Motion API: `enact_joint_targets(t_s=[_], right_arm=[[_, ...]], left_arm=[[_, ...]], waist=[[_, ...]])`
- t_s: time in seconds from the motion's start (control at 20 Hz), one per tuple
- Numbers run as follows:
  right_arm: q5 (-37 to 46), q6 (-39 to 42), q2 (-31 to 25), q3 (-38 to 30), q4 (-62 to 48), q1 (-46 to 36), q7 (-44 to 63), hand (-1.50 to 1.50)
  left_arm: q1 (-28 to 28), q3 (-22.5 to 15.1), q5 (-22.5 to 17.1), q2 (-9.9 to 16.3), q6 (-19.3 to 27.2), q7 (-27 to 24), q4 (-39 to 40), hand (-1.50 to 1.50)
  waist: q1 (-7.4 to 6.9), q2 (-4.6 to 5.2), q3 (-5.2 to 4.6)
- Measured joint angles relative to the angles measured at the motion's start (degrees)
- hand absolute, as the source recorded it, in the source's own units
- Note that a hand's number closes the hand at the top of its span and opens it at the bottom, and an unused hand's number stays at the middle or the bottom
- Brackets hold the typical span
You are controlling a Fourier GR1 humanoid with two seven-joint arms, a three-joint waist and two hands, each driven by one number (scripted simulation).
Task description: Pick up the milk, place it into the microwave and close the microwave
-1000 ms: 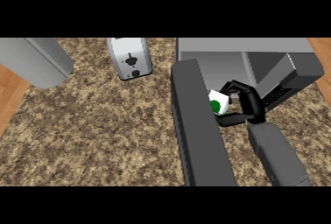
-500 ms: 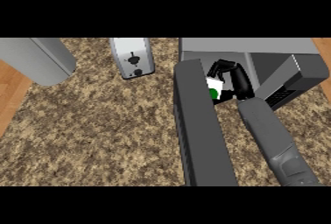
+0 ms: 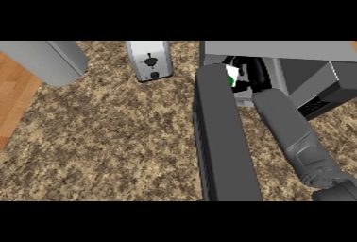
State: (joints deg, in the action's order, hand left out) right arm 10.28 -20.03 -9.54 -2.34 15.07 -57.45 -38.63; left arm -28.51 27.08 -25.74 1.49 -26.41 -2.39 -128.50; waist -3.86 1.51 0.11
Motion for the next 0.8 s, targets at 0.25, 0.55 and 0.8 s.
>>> enact_joint_targets(t_s=[0.25,0.55,0.8], right_arm=[[0.82,-5.48,-1.23,-1.01,-3.56,-2.35,-0.53,1.5],[2.98,-13.26,-2.84,-0.57,-5.57,-4.51,-2.1,1.5],[4.98,-17.25,-4.54,0.43,-7.76,-4.66,-2.58,1.5]], left_arm=[[1.1,0.32,-0.26,0.64,-0.6,-0.38,0.96,-1.5],[2.79,-0.57,0.47,0.85,-0.36,0.18,1.55,-1.5],[4.33,-1.35,0.81,1.25,-0.46,0.51,2.45,-1.5]], waist=[[-1.35,0.62,0.02],[-2.49,1.37,0.06],[-3.54,2.13,0.1]])
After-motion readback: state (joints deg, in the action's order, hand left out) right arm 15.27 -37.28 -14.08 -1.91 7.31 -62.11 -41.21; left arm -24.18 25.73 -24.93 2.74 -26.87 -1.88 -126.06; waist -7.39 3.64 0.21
